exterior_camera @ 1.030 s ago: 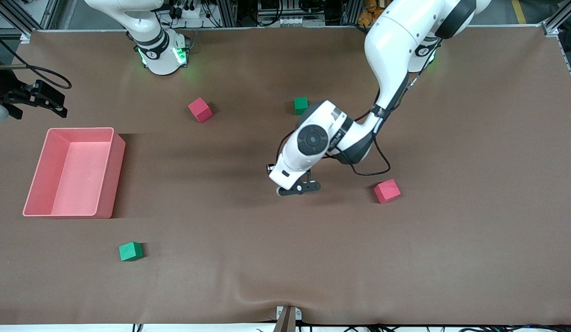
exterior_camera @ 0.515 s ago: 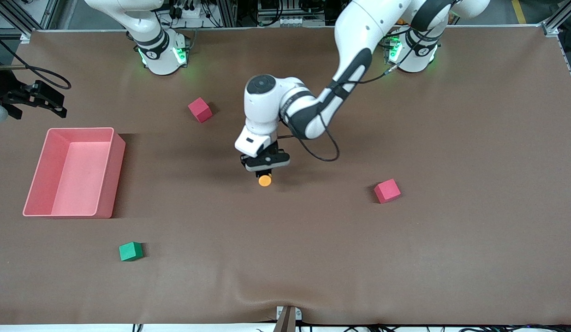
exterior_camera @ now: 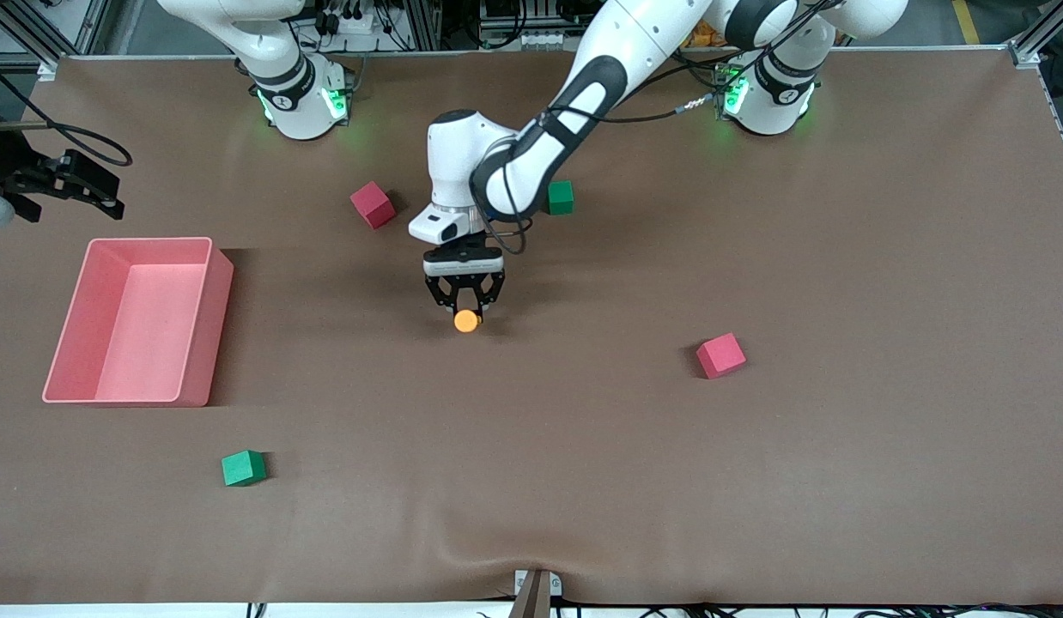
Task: Place and upright button with both arms
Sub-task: 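Lift the button with the left gripper and move it toward the middle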
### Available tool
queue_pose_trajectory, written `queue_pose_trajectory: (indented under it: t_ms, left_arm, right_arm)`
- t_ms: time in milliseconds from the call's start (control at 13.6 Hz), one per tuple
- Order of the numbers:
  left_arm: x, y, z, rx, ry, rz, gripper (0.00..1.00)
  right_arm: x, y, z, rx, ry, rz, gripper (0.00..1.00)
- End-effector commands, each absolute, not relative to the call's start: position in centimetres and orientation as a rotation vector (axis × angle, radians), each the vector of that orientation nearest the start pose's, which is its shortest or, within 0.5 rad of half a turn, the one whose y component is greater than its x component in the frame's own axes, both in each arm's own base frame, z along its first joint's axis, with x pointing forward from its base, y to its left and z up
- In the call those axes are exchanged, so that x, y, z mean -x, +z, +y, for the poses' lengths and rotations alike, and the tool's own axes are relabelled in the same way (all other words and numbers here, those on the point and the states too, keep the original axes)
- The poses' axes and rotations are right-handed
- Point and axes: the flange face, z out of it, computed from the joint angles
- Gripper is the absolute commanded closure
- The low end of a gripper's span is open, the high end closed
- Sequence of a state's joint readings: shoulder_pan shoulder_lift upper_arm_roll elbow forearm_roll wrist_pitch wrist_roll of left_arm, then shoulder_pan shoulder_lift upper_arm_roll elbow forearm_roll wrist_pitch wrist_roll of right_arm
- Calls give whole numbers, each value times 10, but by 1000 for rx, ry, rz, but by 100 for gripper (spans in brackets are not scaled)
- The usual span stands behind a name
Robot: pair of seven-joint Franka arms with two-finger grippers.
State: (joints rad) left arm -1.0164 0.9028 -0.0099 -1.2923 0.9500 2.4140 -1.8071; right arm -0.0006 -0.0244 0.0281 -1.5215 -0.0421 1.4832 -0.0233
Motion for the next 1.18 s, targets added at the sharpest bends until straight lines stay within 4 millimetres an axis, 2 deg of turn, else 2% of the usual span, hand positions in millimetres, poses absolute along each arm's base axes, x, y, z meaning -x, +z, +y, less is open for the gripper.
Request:
queue_pose_trajectory:
  t_ms: [0,368,515,736,1104]
  left_arm:
    - [-397,209,-658,2987,-1295,-150,100]
    - [-402,157,-643,2875,-1530,-34,100]
    - [-406,152,-640,2842,-1593,15,100]
    - [-419,134,-627,2773,-1629,92,100]
    - [-421,116,-620,2734,-1656,156,100]
  right_arm:
    - [-539,657,0,3190,28,-61,0]
    - [-539,657,-1,3187,28,-57,0]
    - [-539,656,-2,3186,30,-54,0]
    - [-539,656,-2,3187,30,-52,0]
    - [-539,656,-2,3187,30,-54,0]
